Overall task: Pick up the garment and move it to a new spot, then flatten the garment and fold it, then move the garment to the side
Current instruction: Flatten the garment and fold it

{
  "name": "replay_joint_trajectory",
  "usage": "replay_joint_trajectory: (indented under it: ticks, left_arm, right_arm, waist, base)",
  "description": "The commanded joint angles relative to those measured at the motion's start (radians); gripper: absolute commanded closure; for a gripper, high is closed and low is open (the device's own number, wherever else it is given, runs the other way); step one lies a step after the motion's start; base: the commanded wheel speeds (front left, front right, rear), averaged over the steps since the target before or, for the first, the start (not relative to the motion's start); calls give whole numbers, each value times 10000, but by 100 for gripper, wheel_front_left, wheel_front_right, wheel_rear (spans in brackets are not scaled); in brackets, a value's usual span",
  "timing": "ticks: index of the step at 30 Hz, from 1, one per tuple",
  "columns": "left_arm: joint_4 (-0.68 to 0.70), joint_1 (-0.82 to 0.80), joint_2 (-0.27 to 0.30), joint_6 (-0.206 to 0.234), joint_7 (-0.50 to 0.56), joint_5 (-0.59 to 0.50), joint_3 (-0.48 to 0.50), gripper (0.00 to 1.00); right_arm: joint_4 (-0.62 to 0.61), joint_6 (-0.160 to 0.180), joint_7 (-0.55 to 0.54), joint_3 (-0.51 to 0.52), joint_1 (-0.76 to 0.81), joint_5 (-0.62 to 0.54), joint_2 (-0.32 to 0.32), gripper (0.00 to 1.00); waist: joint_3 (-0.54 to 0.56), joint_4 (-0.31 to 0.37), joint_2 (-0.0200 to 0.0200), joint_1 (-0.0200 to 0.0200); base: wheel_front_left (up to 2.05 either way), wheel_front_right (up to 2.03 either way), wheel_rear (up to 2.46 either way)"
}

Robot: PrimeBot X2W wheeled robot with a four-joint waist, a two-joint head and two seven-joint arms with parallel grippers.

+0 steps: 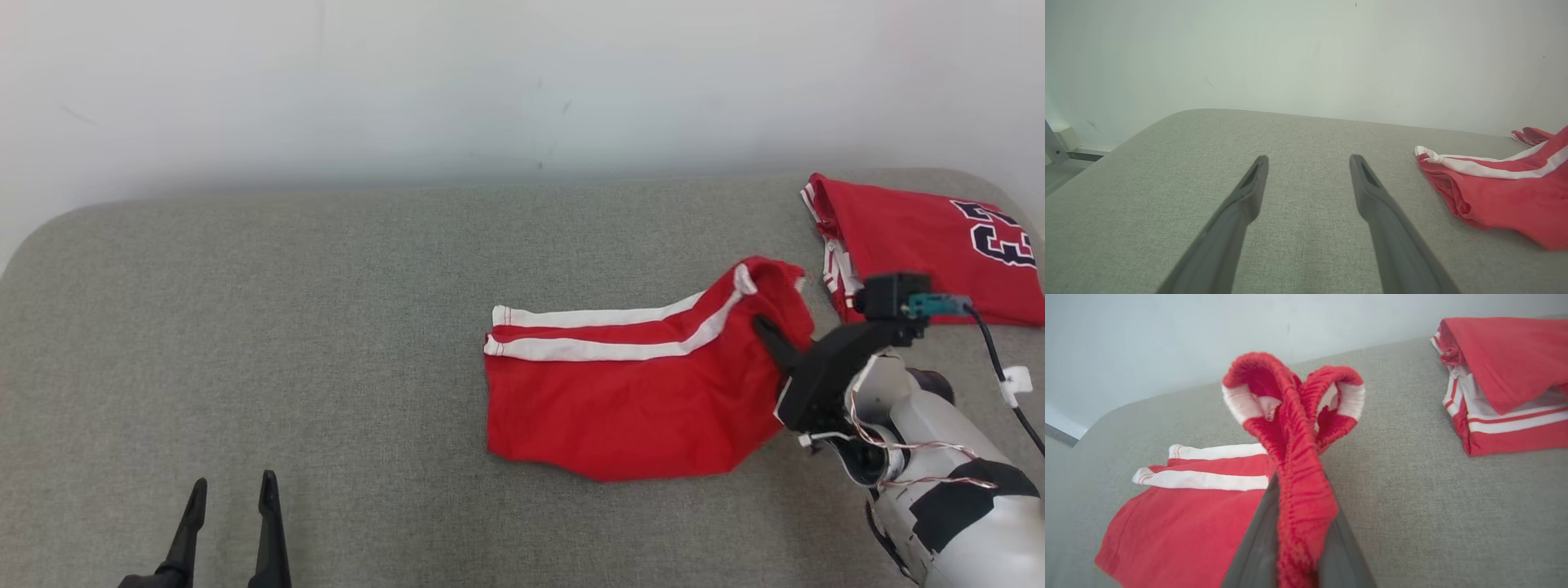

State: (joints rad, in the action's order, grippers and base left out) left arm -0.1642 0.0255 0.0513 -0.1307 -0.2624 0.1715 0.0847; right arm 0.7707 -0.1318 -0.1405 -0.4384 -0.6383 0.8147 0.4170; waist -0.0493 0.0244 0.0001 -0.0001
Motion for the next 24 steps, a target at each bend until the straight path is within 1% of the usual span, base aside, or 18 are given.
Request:
replay_joint_trajectory:
  ticks: [1, 6, 8, 12, 16, 17, 19, 24]
  left_arm:
    - [-31, 75, -14, 58, -31, 81, -60, 0]
    - [-54, -15, -14, 131, -31, 423, -262, 0]
    - [-57, -39, -13, 148, -30, 412, -309, 0]
    - [-72, -174, -14, 202, -31, 530, -520, 0]
    - [-79, -229, -16, 243, -31, 653, -709, 0]
    - [-96, -289, -15, 274, -30, 696, -791, 0]
    - [-111, -335, -15, 317, -30, 775, -845, 0]
    - [-170, -461, -15, 350, -31, 909, -1021, 0]
  right_arm:
    - [-395, 29, -417, -23, 4, 466, -98, 100]
    - [-1353, 29, -1790, 47, 89, 1659, -396, 100]
    - [-1456, 29, -1997, 74, 95, 1801, -475, 100]
    - [-1569, 29, -2590, 276, 18, 2238, -899, 100]
    - [-1247, 29, -2879, 514, -199, 2211, -1434, 100]
    - [-894, 27, -2904, 656, -332, 2096, -1694, 100]
    - [-551, 27, -2872, 803, -523, 2036, -2016, 100]
    - [339, 27, -2684, 876, -931, 1442, -2544, 100]
  waist:
    - [24, 6, -1, 1]
    - [32, -125, -1, 1]
    - [26, -170, -1, 1]
    - [-31, -414, -1, 1]
    - [-123, -655, -1, 1]
    - [-188, -779, -1, 1]
    - [-252, -892, -1, 1]
    - [-373, -1188, -1, 1]
  base:
    - [0, 0, 0]
    - [0, 0, 0]
    - [0, 0, 0]
    - [0, 0, 0]
    - [0, 0, 0]
    - [0, 0, 0]
    - [0, 0, 0]
    - [0, 0, 0]
